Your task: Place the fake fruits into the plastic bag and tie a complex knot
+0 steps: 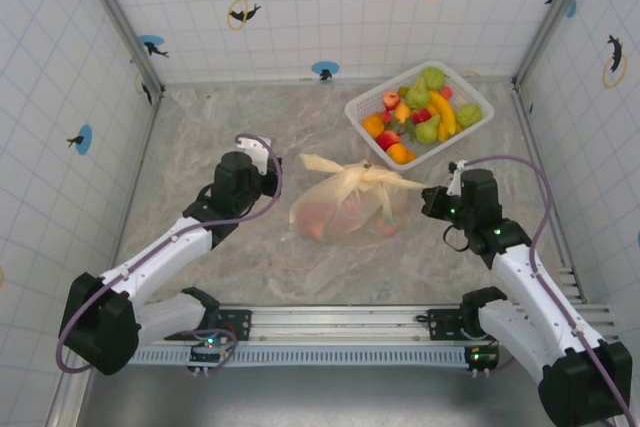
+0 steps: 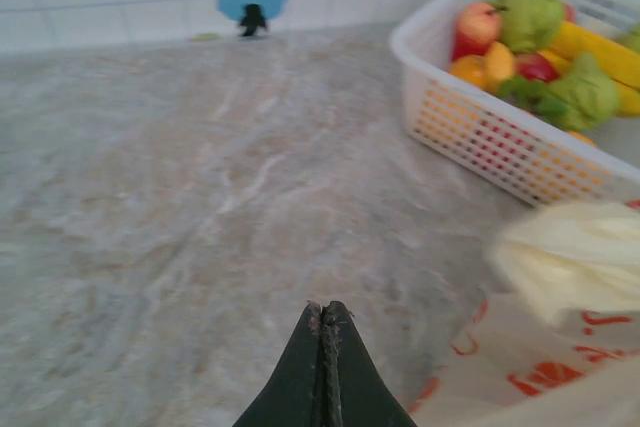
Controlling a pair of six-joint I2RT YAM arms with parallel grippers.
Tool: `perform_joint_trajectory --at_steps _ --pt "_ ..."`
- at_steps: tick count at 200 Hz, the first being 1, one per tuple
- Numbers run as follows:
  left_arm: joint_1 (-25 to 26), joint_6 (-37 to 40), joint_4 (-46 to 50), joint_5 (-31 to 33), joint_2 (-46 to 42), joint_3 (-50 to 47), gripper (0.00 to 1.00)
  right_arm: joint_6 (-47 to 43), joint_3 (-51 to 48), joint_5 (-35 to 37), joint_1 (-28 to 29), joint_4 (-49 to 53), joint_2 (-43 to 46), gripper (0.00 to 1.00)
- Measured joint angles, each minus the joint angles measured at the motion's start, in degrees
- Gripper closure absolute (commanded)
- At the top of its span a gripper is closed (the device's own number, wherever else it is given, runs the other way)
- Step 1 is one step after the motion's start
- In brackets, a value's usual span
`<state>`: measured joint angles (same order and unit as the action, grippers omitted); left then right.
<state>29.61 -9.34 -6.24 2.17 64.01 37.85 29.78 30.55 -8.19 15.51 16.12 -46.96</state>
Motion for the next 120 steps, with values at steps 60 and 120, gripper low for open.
perform_joint_trajectory --at_steps 60,120 --pt "-0.8 1.4 -0.2 -1.4 -0.2 0.2 1.0 -0.2 -1.7 -4.1 -0.6 -2.5 0.1 0.9" --pt "-0.8 1.3 0.0 -3.5 -4.0 2.4 0.47 -4.7 0.3 -12.3 -2.2 -4.2 5.8 0.17"
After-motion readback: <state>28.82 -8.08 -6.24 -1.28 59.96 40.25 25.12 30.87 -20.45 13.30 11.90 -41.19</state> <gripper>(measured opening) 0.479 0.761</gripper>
